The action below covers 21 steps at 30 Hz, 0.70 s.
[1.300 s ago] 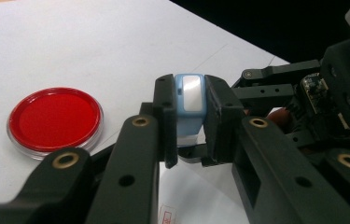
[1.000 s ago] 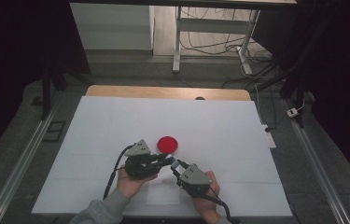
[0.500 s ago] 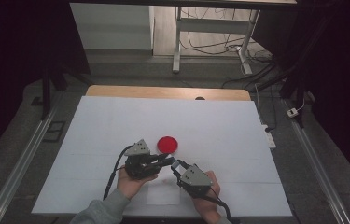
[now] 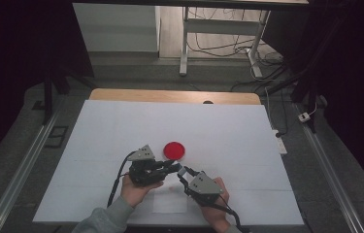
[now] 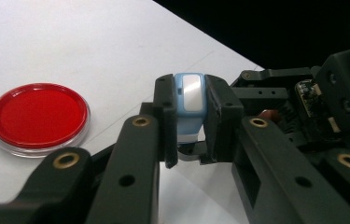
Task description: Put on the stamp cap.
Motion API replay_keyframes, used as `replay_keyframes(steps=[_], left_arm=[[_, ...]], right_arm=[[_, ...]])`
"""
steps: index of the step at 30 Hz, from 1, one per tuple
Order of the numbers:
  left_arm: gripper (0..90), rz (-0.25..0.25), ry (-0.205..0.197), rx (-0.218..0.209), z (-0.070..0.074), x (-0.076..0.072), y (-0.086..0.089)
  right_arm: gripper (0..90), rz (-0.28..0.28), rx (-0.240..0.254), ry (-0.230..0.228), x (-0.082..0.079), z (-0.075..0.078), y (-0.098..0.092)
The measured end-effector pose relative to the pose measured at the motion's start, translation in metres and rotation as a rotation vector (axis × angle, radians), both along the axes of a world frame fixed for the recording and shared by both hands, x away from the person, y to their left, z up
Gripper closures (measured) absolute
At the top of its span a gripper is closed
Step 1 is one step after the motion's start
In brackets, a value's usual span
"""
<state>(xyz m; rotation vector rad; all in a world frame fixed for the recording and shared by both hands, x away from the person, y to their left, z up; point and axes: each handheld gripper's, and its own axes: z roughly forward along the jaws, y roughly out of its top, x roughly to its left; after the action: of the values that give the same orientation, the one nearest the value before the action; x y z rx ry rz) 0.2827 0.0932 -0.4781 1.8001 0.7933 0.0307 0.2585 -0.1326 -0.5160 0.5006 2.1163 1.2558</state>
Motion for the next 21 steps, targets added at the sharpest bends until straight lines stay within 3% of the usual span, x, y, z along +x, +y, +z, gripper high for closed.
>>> replay_keyframes(steps=[10, 17, 21], left_arm=[[76.2, -0.001, 0.015, -0.009, -0.0018, 0.0010, 0.0004], [76.1, 0.017, 0.008, 0.021, -0.0042, 0.0013, -0.0009], [76.1, 0.023, -0.001, 0.020, -0.0039, 0.0006, -0.0008]], right_arm=[[66.0, 0.018, -0.016, -0.012, 0.0005, -0.0002, -0.0018], [65.8, 0.012, -0.052, 0.030, 0.0047, -0.0037, -0.0004], [65.9, 0.016, -0.049, 0.038, 0.0060, -0.0038, -0.0001]])
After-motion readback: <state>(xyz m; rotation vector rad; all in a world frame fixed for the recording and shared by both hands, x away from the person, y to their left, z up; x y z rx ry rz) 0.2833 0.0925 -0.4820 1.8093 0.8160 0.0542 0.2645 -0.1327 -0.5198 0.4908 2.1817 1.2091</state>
